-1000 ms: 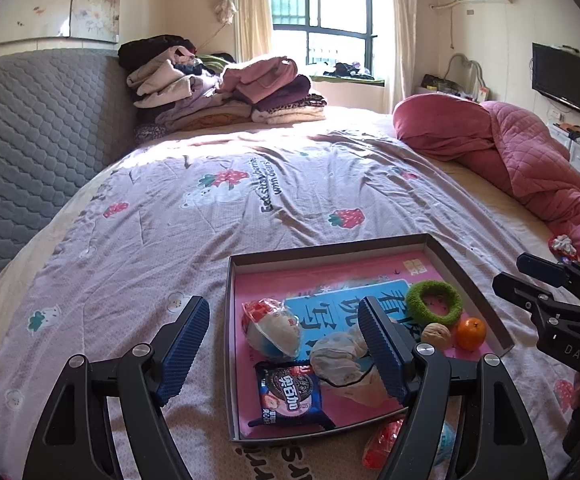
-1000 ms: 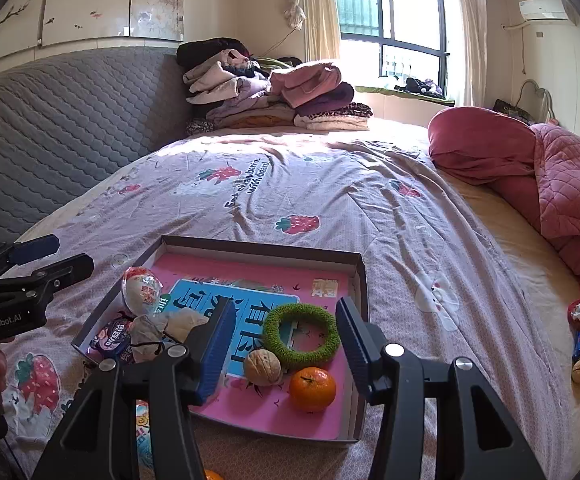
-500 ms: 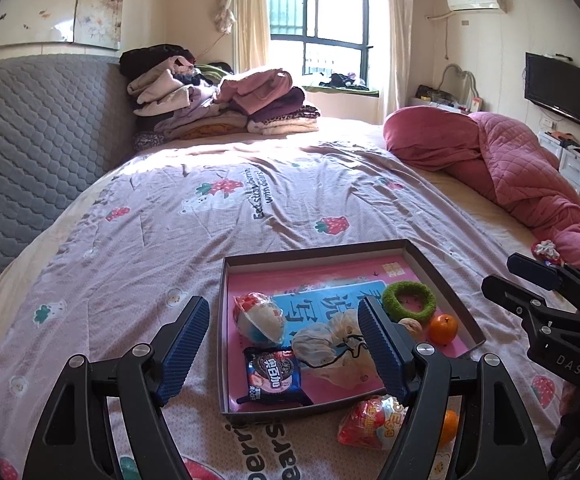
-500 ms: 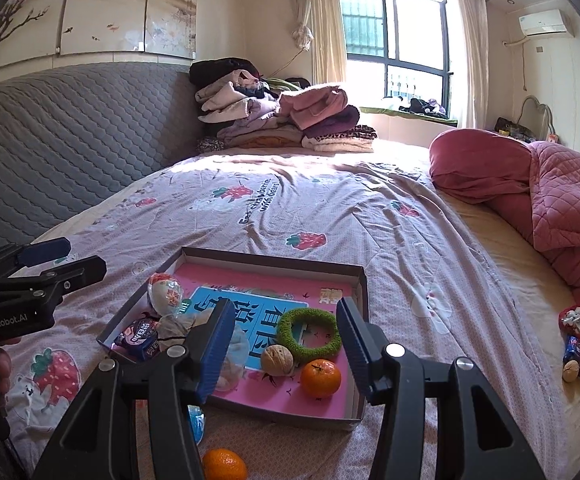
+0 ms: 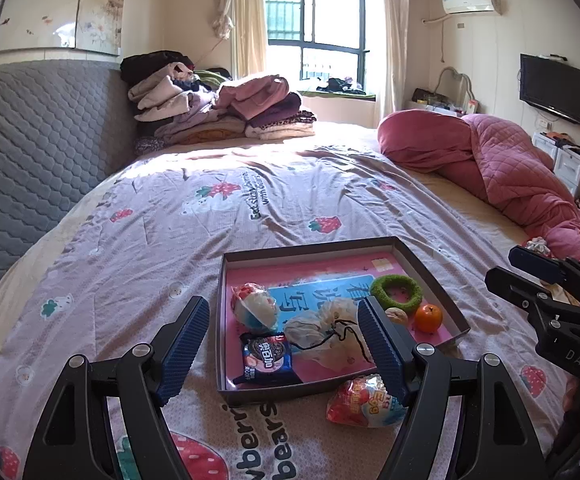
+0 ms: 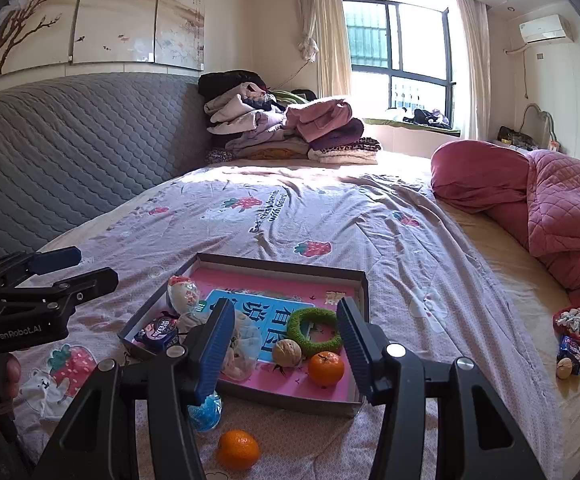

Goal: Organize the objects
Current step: 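Withdraw both tools from the tray toward the egg packet and orange on the sheet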

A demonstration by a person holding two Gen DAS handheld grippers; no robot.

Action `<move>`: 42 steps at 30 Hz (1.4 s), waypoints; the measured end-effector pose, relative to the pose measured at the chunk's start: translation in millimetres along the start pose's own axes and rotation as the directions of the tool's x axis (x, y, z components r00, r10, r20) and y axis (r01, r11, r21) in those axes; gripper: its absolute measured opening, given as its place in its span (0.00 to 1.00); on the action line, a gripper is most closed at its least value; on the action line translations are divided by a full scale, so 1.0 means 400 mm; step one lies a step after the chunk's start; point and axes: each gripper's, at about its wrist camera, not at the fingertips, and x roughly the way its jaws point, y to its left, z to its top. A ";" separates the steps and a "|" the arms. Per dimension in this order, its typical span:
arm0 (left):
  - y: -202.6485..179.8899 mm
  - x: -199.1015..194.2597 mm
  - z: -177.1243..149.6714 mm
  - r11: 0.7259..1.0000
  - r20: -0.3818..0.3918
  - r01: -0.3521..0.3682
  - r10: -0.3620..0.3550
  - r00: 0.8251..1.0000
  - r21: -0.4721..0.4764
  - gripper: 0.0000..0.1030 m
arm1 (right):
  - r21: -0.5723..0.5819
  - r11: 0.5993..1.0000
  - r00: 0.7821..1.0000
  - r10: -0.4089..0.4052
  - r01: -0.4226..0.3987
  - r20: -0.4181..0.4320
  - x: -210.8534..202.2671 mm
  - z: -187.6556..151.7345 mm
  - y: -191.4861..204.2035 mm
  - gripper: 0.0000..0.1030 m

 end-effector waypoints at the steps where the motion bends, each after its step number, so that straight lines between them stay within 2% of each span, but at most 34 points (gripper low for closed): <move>1: -0.001 -0.004 -0.002 1.000 0.002 0.001 -0.001 1.000 0.001 0.76 | -0.002 1.000 1.000 0.002 -0.002 0.003 -0.005 -0.002 0.000 0.51; 8: -0.014 -0.022 -0.015 1.000 0.001 0.009 -0.009 1.000 0.015 0.76 | 0.001 1.000 1.000 0.019 -0.019 0.008 -0.023 -0.018 -0.005 0.52; 12: -0.016 -0.036 -0.024 1.000 0.002 0.011 -0.011 1.000 0.023 0.76 | 0.006 0.999 0.999 0.032 -0.032 0.020 -0.033 -0.025 -0.008 0.60; 17: -0.016 -0.043 -0.041 1.000 -0.015 0.009 -0.009 1.000 0.025 0.76 | -0.003 0.999 0.999 0.034 -0.034 0.018 -0.041 -0.038 0.000 0.60; 27: -0.024 -0.031 -0.095 1.000 -0.078 0.024 -0.023 0.997 0.016 0.76 | -0.018 0.999 0.999 0.050 -0.050 -0.014 -0.044 -0.073 0.018 0.60; 42: -0.090 0.006 -0.138 0.999 -0.141 0.028 -0.024 0.990 0.028 0.76 | -0.033 0.998 0.995 0.050 -0.053 -0.086 -0.039 -0.138 0.028 0.60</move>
